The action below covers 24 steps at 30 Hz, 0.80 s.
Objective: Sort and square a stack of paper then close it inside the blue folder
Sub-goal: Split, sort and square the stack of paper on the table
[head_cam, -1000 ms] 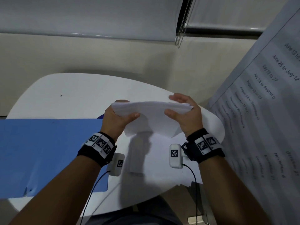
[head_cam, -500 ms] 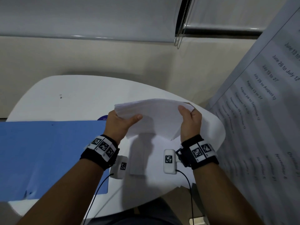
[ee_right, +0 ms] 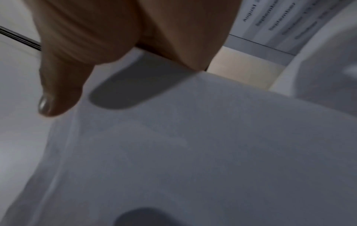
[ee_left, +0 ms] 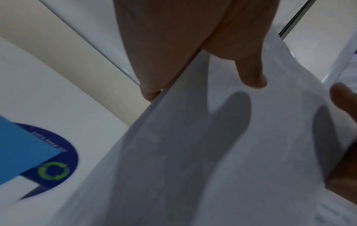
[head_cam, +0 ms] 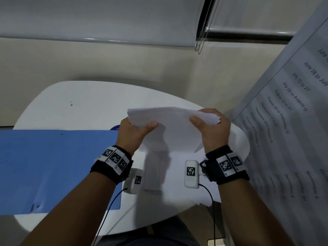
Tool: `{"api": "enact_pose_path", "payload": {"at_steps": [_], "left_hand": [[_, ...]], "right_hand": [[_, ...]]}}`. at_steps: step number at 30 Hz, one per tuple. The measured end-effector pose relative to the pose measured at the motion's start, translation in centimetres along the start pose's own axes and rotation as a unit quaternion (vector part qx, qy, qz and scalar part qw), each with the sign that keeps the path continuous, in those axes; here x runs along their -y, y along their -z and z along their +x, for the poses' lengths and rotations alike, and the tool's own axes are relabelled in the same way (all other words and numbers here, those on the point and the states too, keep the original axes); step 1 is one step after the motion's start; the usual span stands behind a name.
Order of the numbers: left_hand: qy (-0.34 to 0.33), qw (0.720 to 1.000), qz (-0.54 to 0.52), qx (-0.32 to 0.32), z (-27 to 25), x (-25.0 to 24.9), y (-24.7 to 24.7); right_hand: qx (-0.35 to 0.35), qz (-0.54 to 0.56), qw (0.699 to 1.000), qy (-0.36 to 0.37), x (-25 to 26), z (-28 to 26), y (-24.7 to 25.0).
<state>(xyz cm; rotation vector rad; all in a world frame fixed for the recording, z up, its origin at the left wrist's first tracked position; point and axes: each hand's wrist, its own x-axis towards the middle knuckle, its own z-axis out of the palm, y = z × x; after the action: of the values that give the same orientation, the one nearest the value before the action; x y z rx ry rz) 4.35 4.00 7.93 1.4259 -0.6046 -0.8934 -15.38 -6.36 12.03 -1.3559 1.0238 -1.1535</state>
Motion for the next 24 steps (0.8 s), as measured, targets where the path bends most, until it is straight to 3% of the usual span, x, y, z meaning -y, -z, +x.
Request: {"api": "enact_pose_path", "payload": {"at_steps": [3, 5, 15, 20, 24], "left_hand": [[0.02, 0.999, 0.012, 0.041, -0.4, 0.4, 0.3], [0.018, 0.999, 0.007, 0.029, -0.4, 0.4, 0.3], [0.003, 0.999, 0.043, -0.009, -0.6, 2.6, 0.3], [0.011, 0.993, 0.115, 0.02, -1.1, 3.7, -0.6], [-0.005, 0.991, 0.134, 0.027, -0.1, 4.1, 1.5]], "right_hand": [[0.034, -0.013, 0.998, -0.06, -1.1, -0.6, 0.1], [0.036, -0.007, 0.995, -0.092, -1.4, -0.8, 0.1], [0.028, -0.002, 0.991, -0.134, -3.7, -1.7, 0.8], [0.026, -0.038, 0.98, -0.192, -5.8, -3.1, 0.6], [0.059, -0.022, 0.984, -0.168, -4.8, -1.9, 0.8]]}}
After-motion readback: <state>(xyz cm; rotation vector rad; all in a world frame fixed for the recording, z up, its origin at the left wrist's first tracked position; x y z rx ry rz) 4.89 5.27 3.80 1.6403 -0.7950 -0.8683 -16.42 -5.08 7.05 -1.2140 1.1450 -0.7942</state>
